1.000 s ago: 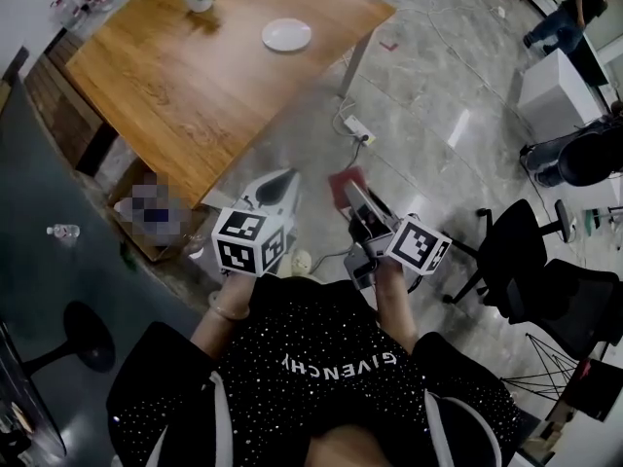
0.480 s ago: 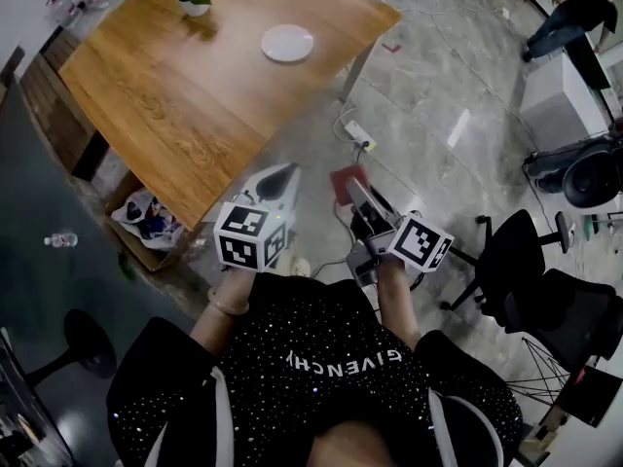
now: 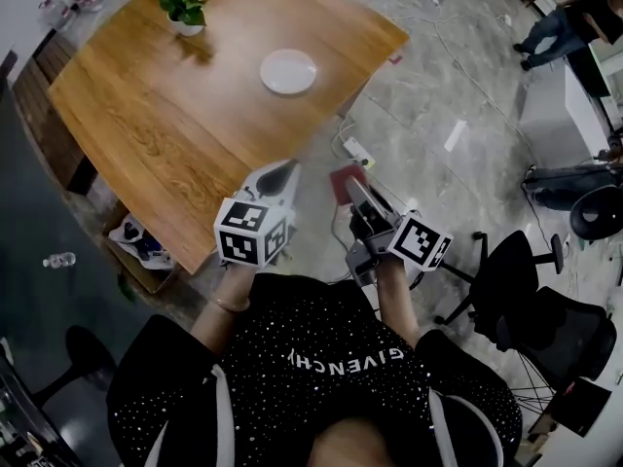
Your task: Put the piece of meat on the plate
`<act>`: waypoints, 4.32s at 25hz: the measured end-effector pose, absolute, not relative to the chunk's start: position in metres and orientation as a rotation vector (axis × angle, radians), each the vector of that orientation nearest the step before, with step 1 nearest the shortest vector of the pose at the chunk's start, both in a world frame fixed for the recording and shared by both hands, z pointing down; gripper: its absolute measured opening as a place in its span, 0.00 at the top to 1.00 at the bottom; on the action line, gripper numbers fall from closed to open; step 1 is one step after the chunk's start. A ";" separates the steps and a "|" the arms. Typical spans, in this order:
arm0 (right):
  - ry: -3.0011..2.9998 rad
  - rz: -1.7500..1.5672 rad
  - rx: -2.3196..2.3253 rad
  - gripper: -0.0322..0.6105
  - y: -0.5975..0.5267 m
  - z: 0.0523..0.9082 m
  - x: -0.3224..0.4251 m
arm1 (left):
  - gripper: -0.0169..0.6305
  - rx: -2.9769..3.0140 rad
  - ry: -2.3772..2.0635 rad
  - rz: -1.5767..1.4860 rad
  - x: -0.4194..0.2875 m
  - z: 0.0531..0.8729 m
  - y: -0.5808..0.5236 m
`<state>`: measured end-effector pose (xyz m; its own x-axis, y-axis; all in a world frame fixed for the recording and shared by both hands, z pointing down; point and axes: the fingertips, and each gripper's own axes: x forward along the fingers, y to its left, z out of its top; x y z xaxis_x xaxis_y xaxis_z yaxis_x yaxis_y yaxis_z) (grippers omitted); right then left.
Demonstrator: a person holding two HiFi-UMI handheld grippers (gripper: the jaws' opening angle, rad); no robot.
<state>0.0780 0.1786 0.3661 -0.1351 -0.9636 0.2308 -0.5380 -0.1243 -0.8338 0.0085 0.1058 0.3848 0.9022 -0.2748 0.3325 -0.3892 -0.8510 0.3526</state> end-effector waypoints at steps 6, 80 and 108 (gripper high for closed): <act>1.669 -1.200 -1.687 0.80 0.137 0.369 0.096 | 0.96 2.645 -0.472 0.375 0.026 0.381 0.062; 2.139 -1.739 -1.354 0.80 -0.176 0.469 0.215 | 0.96 2.159 -1.174 0.220 0.085 0.468 -0.163; 1.660 -2.297 -1.226 0.57 -0.193 0.547 0.163 | 0.96 2.026 -1.150 0.062 0.060 0.494 -0.159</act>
<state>0.1632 -0.1927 0.5472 -0.6836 -0.4665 0.5614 -0.3867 -0.4209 -0.8206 0.0598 -0.1589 0.4945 0.5879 -0.7050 0.3968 -0.7434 -0.2773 0.6087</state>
